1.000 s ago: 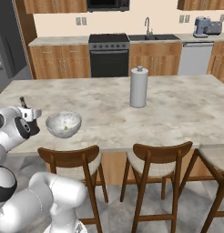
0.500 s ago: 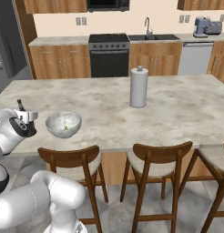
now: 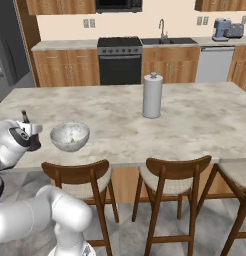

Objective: There is a bowl on the dining counter. Grab a lemon wedge from the fridge and place it in the bowl. Then get the liquor bottle and glass cup from the cabinet and place them next to the bowl.

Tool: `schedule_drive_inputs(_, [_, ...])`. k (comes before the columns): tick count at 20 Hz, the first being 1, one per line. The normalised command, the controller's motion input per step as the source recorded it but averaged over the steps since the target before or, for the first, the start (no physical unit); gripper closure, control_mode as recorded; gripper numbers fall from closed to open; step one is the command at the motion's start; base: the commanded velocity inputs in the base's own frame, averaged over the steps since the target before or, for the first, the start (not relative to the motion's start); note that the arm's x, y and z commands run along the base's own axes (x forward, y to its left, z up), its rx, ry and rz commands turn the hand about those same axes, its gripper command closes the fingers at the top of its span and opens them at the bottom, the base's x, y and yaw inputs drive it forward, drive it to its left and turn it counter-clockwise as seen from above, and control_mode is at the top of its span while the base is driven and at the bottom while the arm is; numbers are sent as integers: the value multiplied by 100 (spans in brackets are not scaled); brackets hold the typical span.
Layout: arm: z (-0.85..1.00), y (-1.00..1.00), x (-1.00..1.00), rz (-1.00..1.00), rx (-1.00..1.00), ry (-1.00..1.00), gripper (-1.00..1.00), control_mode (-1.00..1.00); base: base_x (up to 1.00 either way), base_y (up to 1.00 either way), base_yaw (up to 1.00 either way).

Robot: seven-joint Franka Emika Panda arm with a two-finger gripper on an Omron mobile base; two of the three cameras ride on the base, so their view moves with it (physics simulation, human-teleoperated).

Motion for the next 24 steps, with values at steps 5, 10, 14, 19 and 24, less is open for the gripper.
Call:
schedule_drive_inputs(5, [-33,0,22,-3,3,2,100,-100,0,0,0])
schedule_drive_inputs(10, [-22,0,31,-1,4,0,100,-100,0,0,0])
schedule_drive_inputs(14, [-16,0,33,-1,2,0,100,-100,0,0,0])
schedule_drive_inputs(19, [-20,0,25,-2,0,0,100,-100,0,0,0])
schedule_drive_inputs(24, [-15,1,26,-1,0,0,100,-100,0,0,0])
